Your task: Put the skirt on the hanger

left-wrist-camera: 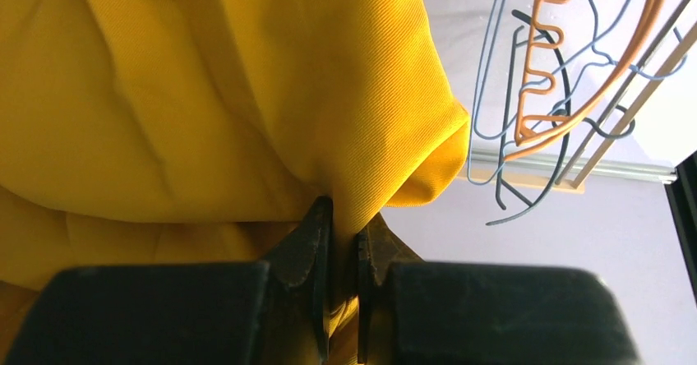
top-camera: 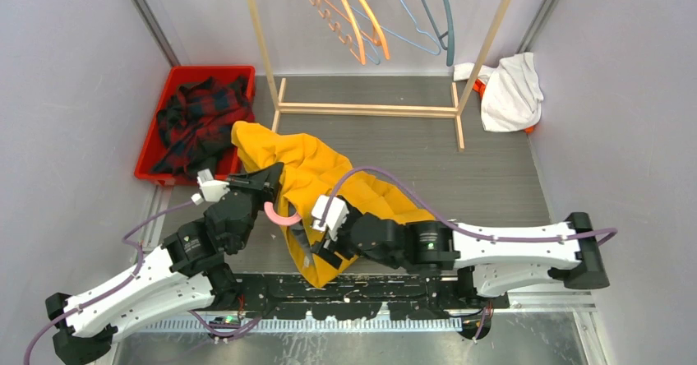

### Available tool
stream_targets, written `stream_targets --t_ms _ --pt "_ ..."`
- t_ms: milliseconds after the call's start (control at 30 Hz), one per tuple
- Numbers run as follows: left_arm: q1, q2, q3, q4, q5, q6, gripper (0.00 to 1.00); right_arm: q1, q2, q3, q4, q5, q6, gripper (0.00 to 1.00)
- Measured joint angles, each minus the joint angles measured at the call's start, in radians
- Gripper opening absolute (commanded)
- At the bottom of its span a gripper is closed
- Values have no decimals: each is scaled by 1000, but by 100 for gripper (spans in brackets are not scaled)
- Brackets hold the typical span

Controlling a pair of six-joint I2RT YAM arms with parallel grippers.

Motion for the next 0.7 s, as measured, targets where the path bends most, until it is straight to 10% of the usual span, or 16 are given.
stream_targets --t_ms 200,700 --pt "0 -4 6 -87 18 -93 0 36 -103 99 -122 -113 2 70" --pt "0 16 103 -203 97 -143 0 39 -55 126 -245 185 -181 68"
